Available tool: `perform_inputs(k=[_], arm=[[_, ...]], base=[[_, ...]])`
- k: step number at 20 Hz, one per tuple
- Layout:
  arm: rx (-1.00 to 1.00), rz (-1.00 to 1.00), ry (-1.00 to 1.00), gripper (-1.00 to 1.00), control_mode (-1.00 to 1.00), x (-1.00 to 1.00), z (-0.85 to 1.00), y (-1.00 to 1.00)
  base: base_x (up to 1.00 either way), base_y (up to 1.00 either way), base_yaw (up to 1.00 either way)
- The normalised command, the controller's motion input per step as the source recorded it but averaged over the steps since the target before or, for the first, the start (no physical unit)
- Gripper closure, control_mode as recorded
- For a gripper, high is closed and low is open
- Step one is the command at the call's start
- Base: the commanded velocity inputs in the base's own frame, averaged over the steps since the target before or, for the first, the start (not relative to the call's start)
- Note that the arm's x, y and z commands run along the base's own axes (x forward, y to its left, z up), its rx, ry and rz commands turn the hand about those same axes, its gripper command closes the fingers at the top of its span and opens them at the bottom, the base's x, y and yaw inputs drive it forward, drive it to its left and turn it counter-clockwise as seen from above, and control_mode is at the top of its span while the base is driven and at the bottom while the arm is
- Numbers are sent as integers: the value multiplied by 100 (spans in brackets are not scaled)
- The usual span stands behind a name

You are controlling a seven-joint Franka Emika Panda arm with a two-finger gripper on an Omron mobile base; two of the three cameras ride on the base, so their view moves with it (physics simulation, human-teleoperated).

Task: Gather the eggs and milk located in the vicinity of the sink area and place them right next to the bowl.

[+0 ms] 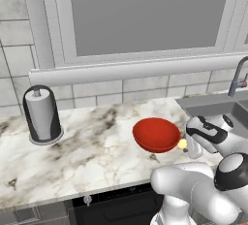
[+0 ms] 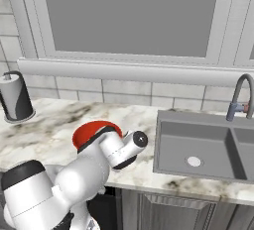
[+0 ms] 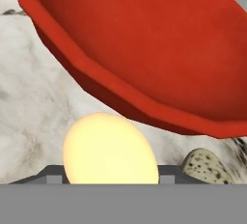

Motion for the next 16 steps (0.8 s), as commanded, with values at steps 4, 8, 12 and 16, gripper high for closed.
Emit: perform_inputs(k=[4,8,12,16], arm=[[0,-2,0,-100,-100,0,-3,0],[0,-3,0,-100,-100,0,0,0],[0,-5,0,-100,-100,0,0,0],[0,-5,0,-100,-100,-9,5,0]], base=[[0,0,0],[0,0,0],[0,0,0],[0,0,0]])
